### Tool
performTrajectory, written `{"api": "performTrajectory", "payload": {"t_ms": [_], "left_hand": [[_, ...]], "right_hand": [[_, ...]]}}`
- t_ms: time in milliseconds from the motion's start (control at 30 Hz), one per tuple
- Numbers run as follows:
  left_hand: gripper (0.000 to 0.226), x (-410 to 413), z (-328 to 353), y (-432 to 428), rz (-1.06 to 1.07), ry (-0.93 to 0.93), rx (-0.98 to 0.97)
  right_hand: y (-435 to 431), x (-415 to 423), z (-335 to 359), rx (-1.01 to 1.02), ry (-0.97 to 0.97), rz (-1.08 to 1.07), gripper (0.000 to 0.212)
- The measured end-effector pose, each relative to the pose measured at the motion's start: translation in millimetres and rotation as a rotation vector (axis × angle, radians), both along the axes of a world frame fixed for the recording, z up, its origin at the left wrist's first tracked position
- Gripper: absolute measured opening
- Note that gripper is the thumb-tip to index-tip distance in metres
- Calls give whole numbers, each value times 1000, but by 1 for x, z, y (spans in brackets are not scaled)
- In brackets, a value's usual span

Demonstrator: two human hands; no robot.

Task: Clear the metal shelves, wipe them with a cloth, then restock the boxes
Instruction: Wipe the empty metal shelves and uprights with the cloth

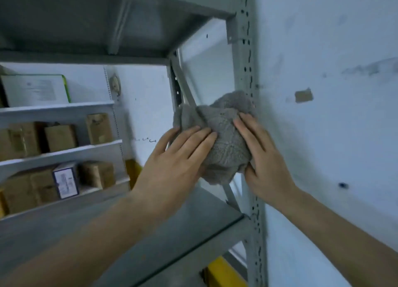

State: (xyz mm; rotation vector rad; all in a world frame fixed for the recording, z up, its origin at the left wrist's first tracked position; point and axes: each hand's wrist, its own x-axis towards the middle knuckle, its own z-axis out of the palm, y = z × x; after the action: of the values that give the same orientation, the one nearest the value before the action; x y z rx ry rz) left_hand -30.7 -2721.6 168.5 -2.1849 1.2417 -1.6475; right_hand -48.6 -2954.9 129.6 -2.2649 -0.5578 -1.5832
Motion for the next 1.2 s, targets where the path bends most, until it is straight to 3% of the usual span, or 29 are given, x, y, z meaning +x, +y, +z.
{"api": "performTrajectory", "payload": {"t_ms": [67,167,233,400,500,667,800,1133,1200], "left_hand": [[52,-5,-66,-9,53,140,132],[62,-6,-152,-23,152,418,345],[65,1,-174,-26,168,494,374],[78,9,-170,-25,109,602,186],[87,12,-165,-32,155,598,138],[85,14,-177,-49,269,507,215],[71,14,-184,-46,231,496,130],[72,5,-191,-25,204,463,140],[62,0,-193,-15,193,447,126]], "right_hand": [[-4,-2,-71,-34,70,-31,57],[-17,-2,-185,-261,232,-190,59],[-21,-1,-215,-303,304,-194,59],[-17,-12,-197,-96,401,18,62],[-18,-27,-194,28,337,100,55],[-14,-9,-166,-200,366,11,72],[-28,16,-173,-348,355,-88,66],[19,12,-206,-9,316,-84,59],[34,5,-210,33,345,-85,59]]}}
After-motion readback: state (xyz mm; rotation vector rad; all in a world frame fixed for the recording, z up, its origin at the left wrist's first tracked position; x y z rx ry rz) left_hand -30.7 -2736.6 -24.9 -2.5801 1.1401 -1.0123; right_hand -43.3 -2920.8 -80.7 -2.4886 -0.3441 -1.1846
